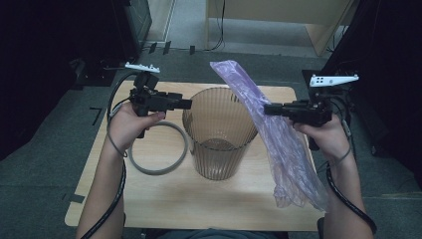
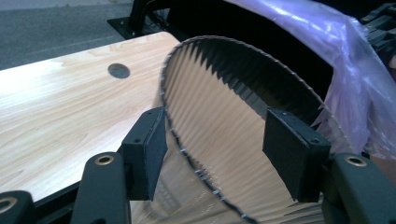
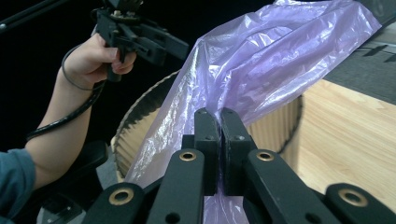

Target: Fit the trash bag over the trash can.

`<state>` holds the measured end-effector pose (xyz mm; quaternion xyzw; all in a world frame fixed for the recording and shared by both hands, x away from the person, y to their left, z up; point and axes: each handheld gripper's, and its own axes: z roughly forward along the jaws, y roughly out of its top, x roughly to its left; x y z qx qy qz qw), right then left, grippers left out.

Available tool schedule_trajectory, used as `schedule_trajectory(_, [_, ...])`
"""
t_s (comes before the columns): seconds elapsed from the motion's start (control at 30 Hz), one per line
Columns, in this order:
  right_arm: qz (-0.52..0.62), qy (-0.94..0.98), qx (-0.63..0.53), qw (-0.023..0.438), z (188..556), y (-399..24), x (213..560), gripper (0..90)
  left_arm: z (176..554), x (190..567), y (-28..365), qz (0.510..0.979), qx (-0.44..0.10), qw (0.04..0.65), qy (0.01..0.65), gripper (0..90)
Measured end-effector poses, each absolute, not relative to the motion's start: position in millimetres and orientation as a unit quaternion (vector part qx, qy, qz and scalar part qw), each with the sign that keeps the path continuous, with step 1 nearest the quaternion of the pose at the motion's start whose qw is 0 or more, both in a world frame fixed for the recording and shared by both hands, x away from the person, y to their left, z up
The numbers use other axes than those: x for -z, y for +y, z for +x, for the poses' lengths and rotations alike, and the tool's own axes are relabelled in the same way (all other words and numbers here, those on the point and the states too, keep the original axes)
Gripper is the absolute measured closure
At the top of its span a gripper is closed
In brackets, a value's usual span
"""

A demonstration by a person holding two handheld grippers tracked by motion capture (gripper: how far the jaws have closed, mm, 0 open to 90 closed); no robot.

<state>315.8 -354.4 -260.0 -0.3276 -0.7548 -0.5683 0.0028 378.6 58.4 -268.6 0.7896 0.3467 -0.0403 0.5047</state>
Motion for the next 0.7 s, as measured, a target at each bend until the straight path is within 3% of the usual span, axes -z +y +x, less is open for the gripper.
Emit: schedule_trajectory(0.7, [-0.304,-0.786,0.537,0.027,319,-314,272,88.3,367,258,15,0.799,0.034,0.52,0.301,38.0])
